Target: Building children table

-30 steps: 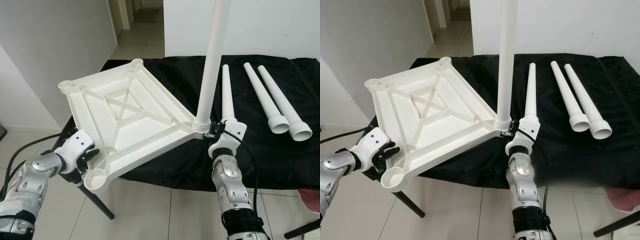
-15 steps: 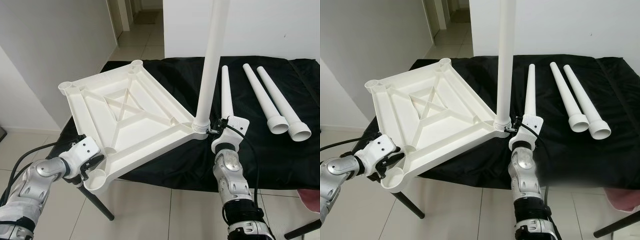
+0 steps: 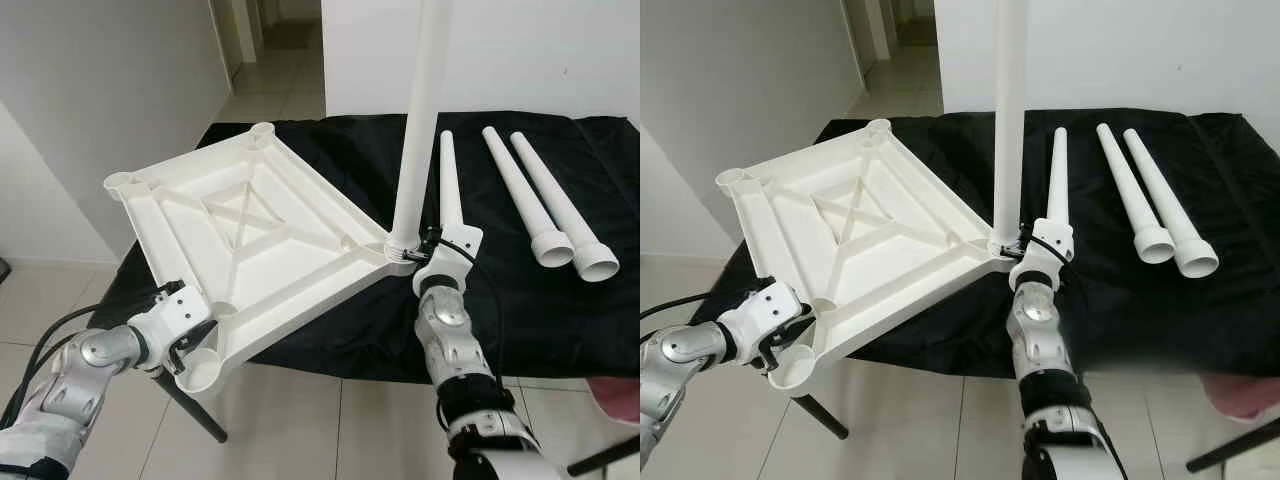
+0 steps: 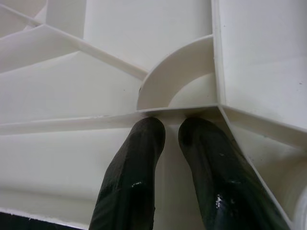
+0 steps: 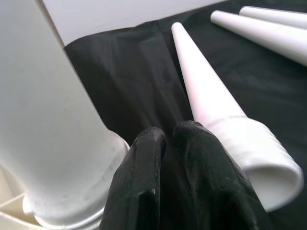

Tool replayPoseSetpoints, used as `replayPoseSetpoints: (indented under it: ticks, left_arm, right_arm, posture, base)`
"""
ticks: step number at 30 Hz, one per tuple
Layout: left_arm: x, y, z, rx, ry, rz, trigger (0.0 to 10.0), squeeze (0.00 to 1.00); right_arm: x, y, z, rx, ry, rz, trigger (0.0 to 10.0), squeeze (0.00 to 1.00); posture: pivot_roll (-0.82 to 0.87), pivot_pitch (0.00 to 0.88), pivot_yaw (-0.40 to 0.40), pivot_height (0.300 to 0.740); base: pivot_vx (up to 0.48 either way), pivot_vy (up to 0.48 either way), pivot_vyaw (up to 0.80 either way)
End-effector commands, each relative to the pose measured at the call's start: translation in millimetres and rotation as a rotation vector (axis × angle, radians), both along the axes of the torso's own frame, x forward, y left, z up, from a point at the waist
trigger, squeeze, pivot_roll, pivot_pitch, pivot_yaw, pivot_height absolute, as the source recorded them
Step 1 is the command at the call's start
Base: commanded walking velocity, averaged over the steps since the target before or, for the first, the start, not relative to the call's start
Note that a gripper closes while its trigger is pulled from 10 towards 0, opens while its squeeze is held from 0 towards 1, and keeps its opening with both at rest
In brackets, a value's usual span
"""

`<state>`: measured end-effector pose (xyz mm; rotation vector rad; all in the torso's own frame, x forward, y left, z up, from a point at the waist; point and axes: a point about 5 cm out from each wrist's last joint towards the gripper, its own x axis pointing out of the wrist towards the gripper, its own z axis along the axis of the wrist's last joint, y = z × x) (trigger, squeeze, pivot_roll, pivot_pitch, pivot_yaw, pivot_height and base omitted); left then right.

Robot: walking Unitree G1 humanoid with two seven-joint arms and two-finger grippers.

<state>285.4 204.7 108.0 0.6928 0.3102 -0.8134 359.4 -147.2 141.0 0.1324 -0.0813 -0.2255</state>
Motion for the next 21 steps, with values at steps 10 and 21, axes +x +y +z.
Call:
replayPoseSetpoints:
  ticks: [10,21]
  left_arm:
    - [-19.6,-67.7,10,-0.125,0.061,-0.266,10.0,0.0]
    - [-20.3,-109.8,24,-0.237,-0.001,-0.266,10.0,0.0]
  right_arm:
    - [27.0,22.0,29,0.124,-0.066,0.055,10.0,0.0]
    - [20.8,-8.0,28,0.07,-0.11,-0.082,10.0,0.0]
  posture:
    - [0.01,0.08,0.14,0.74]
    - [0.01,0.081,0.118,0.74]
  base:
    - [0.0,0.0,0.0]
    - [0.0,0.0,0.0]
